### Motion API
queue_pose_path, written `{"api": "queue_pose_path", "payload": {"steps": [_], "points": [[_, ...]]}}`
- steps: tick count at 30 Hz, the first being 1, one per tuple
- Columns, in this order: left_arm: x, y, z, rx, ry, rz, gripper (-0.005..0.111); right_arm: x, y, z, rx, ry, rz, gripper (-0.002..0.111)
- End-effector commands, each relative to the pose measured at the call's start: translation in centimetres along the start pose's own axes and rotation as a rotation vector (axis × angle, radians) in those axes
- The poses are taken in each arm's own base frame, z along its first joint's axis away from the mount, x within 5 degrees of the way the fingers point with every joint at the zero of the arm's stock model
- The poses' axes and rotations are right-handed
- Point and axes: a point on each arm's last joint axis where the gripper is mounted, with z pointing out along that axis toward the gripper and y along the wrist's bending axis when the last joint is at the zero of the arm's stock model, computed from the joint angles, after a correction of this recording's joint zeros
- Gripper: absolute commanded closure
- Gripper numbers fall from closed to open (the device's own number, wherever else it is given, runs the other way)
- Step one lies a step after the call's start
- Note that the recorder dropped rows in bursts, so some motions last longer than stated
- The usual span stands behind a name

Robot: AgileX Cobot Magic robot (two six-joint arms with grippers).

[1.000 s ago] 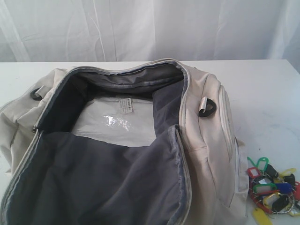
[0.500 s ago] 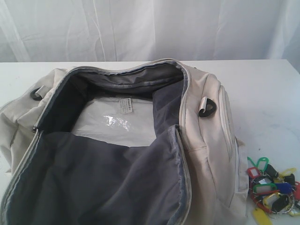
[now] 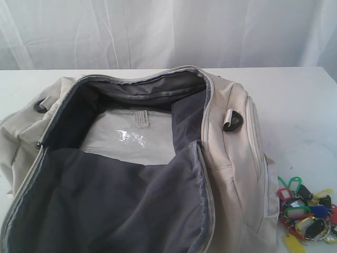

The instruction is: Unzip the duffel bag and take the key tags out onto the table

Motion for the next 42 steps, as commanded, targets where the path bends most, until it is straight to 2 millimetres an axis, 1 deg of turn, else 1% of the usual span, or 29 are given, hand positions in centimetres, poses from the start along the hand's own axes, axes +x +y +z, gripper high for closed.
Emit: {"api": "queue_pose_path", "payload": {"steps": [1,2,12,18,26,31,42], "points": [[0.13,-0.05,0.03,0.008,0.001,-0.005,0.107,0.05,-0.06,-0.01,0.003,-0.007,-0.406,0.108],[0.13,-0.05,0.03,0.008,0.001,-0.005,0.107,0.05,-0.06,-0.01,0.004,-0.007,-0.453,0.108],[0.13,-0.05,0.03,0.008,0.001,-0.005,0.107,0.05,-0.06,-0.01,0.004,-0.007,-0.453,0.108],[0.13,-0.05,0.03,0.008,0.001,-0.005,0.107,0.05,-0.05,-0.01,0.002,-0.007,-0.312,0.108],[0.13,-0.05,0.03,0.008,0.001,-0.005,0.107,0.05,-0.06,-0.01,0.003,-0.007,-0.317,0.108],[0.13,-0.05,0.03,0.008,0.001,-0.005,0.107,0.02,-0.07,-0.01,0.004,-0.009,-0.382,0.108],[0.13,-0.05,0.03,0.008,0.001,-0.005,0.107,-0.07,-0.06,-0.01,0.006,-0.019,-0.393,0.108]]}}
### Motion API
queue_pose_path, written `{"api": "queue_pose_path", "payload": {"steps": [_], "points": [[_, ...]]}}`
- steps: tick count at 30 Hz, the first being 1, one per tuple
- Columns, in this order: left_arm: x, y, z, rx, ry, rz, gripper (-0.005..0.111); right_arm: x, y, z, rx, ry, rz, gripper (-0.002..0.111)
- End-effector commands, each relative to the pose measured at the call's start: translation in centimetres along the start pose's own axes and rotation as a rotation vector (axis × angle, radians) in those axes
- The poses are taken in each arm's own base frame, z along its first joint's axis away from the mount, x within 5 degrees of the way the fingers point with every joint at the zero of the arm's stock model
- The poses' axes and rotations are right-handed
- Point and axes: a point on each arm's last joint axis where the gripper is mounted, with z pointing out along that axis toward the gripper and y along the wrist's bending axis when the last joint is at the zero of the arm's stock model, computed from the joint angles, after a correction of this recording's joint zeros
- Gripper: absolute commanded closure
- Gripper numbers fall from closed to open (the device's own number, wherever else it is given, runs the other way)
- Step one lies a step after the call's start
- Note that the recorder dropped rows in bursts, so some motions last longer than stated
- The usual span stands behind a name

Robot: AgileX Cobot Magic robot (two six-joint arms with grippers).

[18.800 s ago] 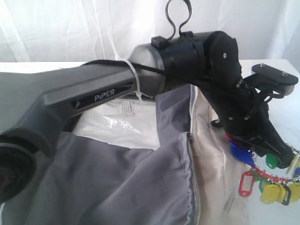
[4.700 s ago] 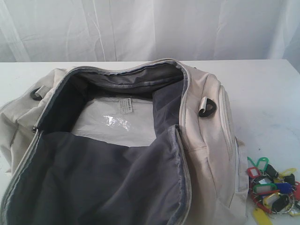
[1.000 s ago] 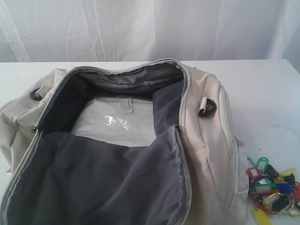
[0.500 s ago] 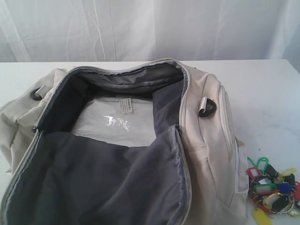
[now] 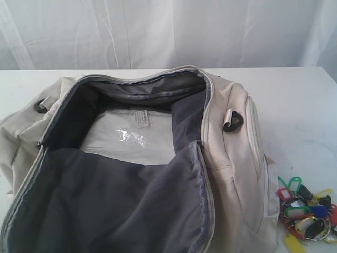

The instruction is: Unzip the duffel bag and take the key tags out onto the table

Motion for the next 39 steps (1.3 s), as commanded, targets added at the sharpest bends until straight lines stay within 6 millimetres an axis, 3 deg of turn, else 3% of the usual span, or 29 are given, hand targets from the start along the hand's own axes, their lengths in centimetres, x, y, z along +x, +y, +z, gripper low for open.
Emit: {"api": "queue_pose_path", "payload": {"steps": [1,39], "points": [[0.13,-0.05,0.03,0.008,0.001,-0.005,0.107,-0.04,-0.07,-0.01,0.007,-0.018,-0.02,0.108],[0.13,-0.05,0.03,0.008,0.001,-0.005,0.107,0.2,-0.05,-0.01,0.005,0.008,-0.015,0.108]]}}
